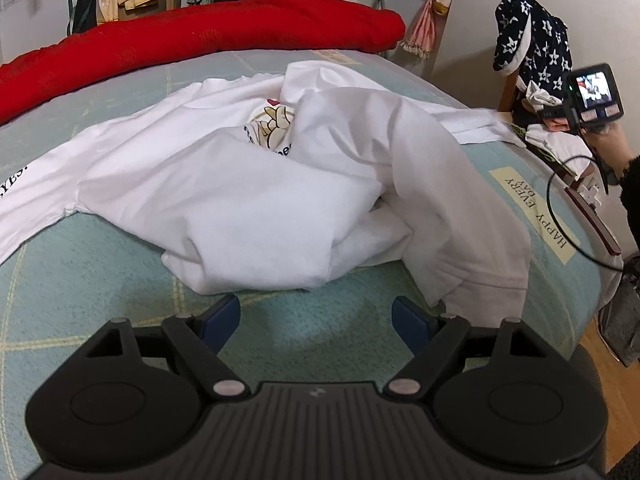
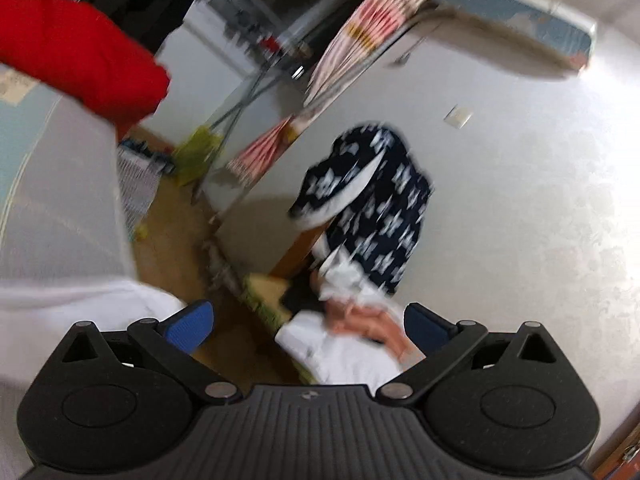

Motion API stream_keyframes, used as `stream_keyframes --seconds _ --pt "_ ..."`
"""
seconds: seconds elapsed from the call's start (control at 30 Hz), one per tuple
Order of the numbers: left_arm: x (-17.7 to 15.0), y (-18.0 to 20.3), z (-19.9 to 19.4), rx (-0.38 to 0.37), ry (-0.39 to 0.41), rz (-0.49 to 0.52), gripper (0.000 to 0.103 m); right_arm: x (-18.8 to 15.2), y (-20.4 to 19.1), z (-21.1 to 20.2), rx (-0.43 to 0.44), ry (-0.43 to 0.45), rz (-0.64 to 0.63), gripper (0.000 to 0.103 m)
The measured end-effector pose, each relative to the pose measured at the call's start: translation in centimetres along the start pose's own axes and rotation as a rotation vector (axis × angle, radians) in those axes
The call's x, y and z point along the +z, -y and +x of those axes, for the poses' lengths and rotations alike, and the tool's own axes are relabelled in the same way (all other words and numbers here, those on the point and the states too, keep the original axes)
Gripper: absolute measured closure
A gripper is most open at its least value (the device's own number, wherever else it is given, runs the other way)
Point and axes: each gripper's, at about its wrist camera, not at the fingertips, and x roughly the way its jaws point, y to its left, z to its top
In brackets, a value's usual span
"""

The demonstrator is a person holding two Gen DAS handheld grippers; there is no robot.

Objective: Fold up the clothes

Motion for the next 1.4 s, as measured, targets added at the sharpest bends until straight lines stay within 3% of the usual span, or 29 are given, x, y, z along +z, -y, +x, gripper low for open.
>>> stream_keyframes --seconds 0.1,0.2,0.4,0.5,0.57,0.77,0.9,0.97,1.17,1.3,1.4 --pt "-0.2 0.1 -0.1 -0.012 -0.002 0.000 0.020 -1.0 0.3 -0.8 0.147 -0.050 0.019 0.000" --pt "-0.4 0.1 -0.3 -0.016 -0.005 -0.004 0.020 -0.8 0.4 -2.8 0.368 -0.067 0.075 0.000" --pt "-1.0 0.0 -0.7 -0.022 -0.011 -0.011 0.020 2.0 -1.0 -8.6 0.917 -0.075 0.228 0.000" --pt "-1.4 -0.1 -1.0 -0.023 -0.014 -0.017 0.020 2.8 -3.2 -11.0 1.196 -0.134 0.330 0.000" --pt "-1.9 -0.6 -1.4 -0.020 -0.018 -0.025 0.020 2.7 -5.1 -12.2 1.324 -0.188 0.379 0.000" --pt "-3.4 -2.2 -2.6 -0.009 -0.029 -0.050 0.020 1.4 -8.5 -15.4 1.454 -0.301 0.433 0.000" --pt "-4.2 -2.9 -3.2 -0.007 -0.026 -0.069 0.020 -0.4 -9.1 -16.8 1.613 -0.394 0.562 0.000" --pt "-4.5 -3.1 -3.4 -0.007 -0.024 -0.076 0.020 -1.5 -9.6 -17.9 1.651 -0.443 0.619 0.000" --pt "-5.4 -3.9 -4.0 -0.009 -0.019 -0.097 0.020 -4.5 -9.3 -20.3 1.674 -0.460 0.702 0.000" --pt "-5.8 -4.4 -4.4 -0.011 -0.012 -0.112 0.020 -3.6 -8.6 -20.7 1.646 -0.418 0.672 0.000" --pt "-5.9 -4.7 -4.5 -0.013 -0.007 -0.123 0.020 -2.9 -8.0 -18.6 1.620 -0.416 0.760 0.000"
